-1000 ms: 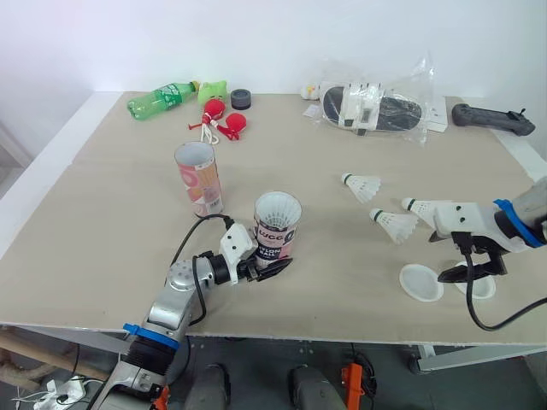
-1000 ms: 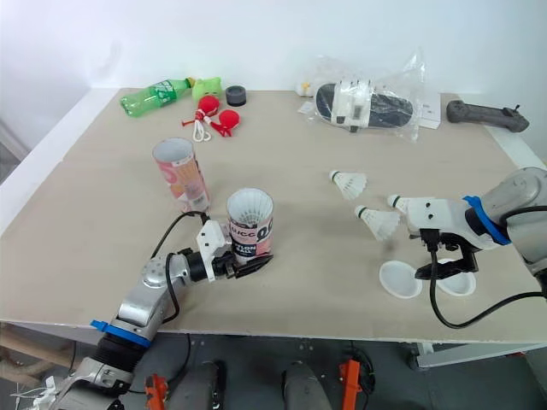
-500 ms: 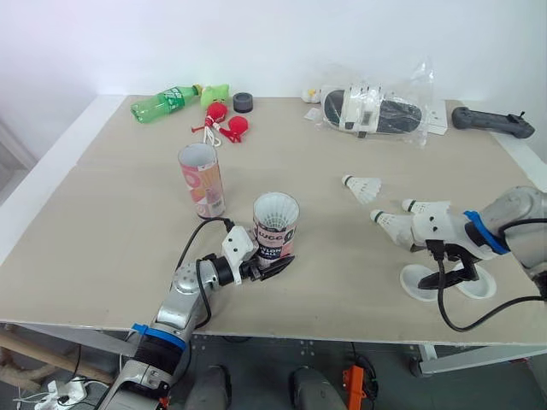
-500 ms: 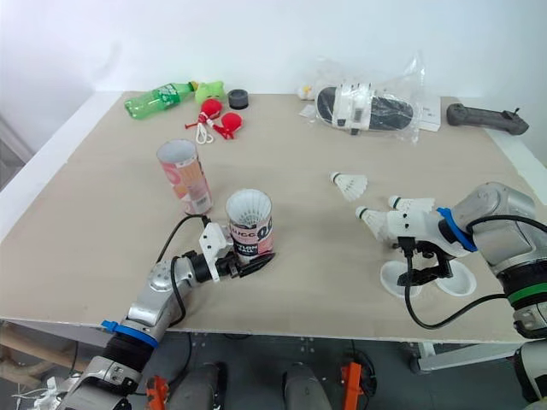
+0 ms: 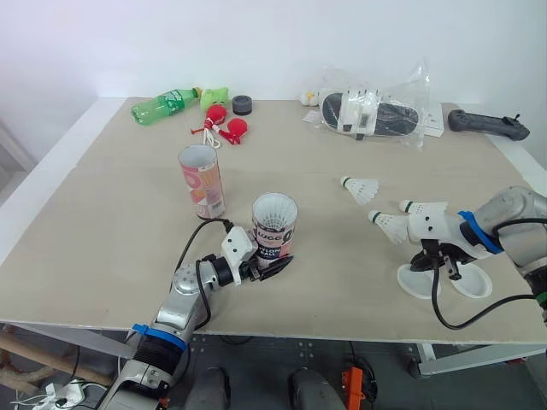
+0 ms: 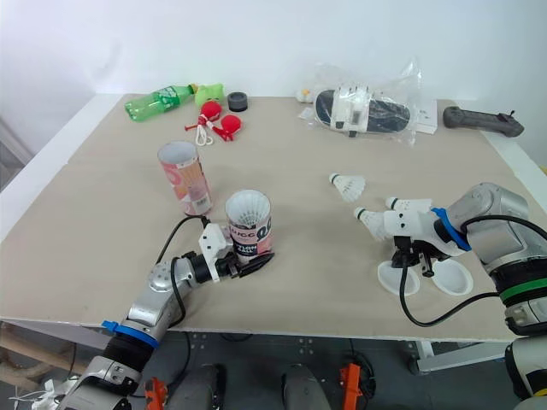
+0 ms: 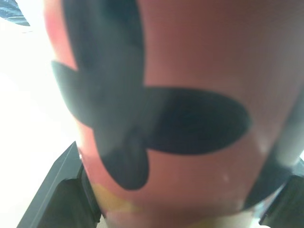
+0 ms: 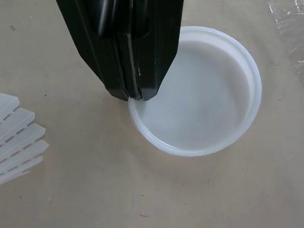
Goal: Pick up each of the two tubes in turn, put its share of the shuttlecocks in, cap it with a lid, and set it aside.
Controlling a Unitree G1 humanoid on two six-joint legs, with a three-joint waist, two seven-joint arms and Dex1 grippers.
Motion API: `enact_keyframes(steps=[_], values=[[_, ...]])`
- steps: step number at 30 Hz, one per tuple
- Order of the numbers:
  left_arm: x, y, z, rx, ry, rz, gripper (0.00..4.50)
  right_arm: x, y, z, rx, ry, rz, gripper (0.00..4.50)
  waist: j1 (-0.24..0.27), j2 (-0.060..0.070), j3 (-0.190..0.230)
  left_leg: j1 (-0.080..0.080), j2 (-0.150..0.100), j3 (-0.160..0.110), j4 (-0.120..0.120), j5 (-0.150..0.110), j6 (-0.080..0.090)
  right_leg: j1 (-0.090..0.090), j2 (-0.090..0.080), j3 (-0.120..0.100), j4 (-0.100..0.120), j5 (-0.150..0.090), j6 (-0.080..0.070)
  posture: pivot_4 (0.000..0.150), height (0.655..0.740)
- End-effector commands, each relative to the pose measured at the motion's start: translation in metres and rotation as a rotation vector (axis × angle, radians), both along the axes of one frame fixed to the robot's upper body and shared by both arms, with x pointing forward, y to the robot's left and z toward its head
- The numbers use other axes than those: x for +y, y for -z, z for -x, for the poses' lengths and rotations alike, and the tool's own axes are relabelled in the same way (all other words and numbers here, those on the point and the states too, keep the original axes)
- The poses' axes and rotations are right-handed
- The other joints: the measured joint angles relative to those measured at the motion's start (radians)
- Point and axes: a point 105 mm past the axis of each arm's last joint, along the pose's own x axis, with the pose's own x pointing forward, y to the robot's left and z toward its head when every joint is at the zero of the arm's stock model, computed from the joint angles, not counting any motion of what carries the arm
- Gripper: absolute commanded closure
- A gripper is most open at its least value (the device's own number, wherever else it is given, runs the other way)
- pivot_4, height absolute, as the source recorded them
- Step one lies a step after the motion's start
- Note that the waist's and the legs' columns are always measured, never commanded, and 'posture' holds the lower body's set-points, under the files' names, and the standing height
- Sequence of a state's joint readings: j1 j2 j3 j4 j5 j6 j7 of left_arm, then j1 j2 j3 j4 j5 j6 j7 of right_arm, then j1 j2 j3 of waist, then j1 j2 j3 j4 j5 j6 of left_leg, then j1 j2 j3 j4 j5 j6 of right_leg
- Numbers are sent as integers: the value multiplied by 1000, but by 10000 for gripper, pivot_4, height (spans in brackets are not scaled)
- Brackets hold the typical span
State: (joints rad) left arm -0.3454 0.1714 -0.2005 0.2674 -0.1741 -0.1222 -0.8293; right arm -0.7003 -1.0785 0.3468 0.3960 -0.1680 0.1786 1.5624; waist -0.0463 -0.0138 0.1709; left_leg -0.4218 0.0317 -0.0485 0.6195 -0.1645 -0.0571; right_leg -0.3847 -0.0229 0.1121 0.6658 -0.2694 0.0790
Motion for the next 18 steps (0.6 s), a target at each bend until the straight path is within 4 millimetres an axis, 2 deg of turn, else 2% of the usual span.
enact_keyframes(steps=[1, 3, 6, 10, 16, 17, 18], values=[[3, 10, 0, 26, -7, -34, 13518, 0, 7, 7, 49, -9, -3, 43731, 0, 0, 0, 0, 0, 0, 0, 0, 0, 0, 0, 0, 0, 0, 0, 1500, 7400], [3, 10, 0, 26, -5, -36, 13518, 2, 0, 9, 40, -18, -12, 43731, 0, 0, 0, 0, 0, 0, 0, 0, 0, 0, 0, 0, 0, 0, 0, 1500, 7400], [2, 10, -1, 26, -2, -39, 13518, 9, -23, 13, -8, -65, -28, 43731, 0, 2, 1, 0, 0, -1, -1, 0, 0, 0, 0, 0, 0, -1, 0, 1500, 7400], [3, 12, -2, 26, 4, -53, 13518, 29, -59, 24, -65, -157, -75, 43731, 0, 6, 1, -1, -1, -1, -1, 0, 0, -1, -1, 0, 0, -1, 1, 1500, 7400], [4, 13, -3, 30, 8, -63, 13518, 85, -131, 30, -207, -327, -248, 43731, -4, 6, 1, 0, -1, 0, -1, 0, 0, -2, -1, 1, 0, -2, -3, 1500, 7400], [4, 13, -4, 31, 8, -63, 13518, 92, -138, 30, -218, -346, -269, 43731, -3, 6, 1, -1, -1, 0, -1, 0, 0, -2, -1, 1, 0, -2, -4, 1500, 7400], [4, 13, -4, 32, 11, -65, 13518, 107, -151, 26, -256, -392, -300, 43731, -3, 5, 1, -1, -1, 0, -1, 0, 0, -3, -1, 1, 0, -2, -4, 1500, 7400]])
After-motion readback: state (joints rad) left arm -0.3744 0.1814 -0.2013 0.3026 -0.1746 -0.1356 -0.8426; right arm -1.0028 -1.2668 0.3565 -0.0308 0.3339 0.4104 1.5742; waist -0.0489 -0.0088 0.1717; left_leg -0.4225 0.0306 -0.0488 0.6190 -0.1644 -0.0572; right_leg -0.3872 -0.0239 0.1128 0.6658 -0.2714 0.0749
